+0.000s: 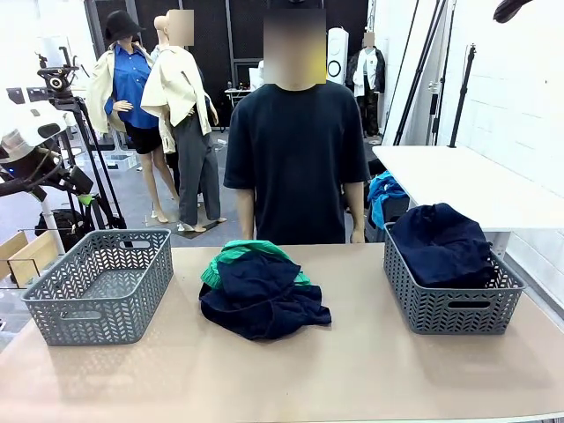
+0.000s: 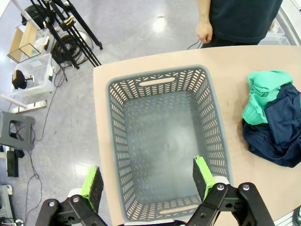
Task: Sort the tops and bottoms.
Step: Lift clothes from the center of the table with your left hand.
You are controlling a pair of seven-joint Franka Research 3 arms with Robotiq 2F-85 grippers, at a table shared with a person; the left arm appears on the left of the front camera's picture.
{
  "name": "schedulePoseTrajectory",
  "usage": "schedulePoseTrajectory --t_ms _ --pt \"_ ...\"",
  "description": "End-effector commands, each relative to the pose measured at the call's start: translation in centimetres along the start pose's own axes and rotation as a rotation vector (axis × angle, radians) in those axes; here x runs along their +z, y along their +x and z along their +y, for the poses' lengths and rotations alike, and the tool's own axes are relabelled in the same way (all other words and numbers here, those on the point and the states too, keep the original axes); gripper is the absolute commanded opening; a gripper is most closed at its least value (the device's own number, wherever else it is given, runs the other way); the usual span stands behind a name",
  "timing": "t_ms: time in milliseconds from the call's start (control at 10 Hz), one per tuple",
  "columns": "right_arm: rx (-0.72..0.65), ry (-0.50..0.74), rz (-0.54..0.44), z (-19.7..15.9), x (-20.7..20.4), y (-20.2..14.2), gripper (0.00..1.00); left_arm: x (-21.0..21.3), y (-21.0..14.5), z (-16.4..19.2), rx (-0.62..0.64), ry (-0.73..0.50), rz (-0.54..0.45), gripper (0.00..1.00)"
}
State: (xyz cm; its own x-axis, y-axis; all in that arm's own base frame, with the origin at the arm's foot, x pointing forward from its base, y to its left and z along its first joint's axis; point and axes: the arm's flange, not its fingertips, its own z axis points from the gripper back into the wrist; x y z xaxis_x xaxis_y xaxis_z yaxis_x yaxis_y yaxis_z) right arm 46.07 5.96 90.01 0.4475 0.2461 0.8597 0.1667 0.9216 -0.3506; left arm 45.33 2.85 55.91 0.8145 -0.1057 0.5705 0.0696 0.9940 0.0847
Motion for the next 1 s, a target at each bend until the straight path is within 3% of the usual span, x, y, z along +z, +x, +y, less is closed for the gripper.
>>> schedulePoseTrajectory --t_ms 0,300,500,700,900 --pt "0.001 -0.003 -0.001 -0.1 0.1 -0.1 1.00 0.1 0.1 0.2 -0.007 0.006 0.006 1.00" --pt "0.000 0.000 -0.001 0.0 0.0 0.0 1.00 0.1 0.1 0.2 -0.007 0.006 0.006 1.00" --pt "0.024 -0.074 0.129 -3.2 -0.9 -4.8 1.00 0.1 0.1 0.2 -0.007 0.006 0.006 1.00" --pt "-0.086 -0.050 0.242 -7.0 -2.0 -10.6 1.00 0.1 0.1 0.2 -0.007 0.006 0.006 1.00" --pt "-0.113 -0.013 0.349 -7.6 -4.2 -14.7 1.00 0.1 0.1 0.2 -0.007 0.006 0.006 1.00"
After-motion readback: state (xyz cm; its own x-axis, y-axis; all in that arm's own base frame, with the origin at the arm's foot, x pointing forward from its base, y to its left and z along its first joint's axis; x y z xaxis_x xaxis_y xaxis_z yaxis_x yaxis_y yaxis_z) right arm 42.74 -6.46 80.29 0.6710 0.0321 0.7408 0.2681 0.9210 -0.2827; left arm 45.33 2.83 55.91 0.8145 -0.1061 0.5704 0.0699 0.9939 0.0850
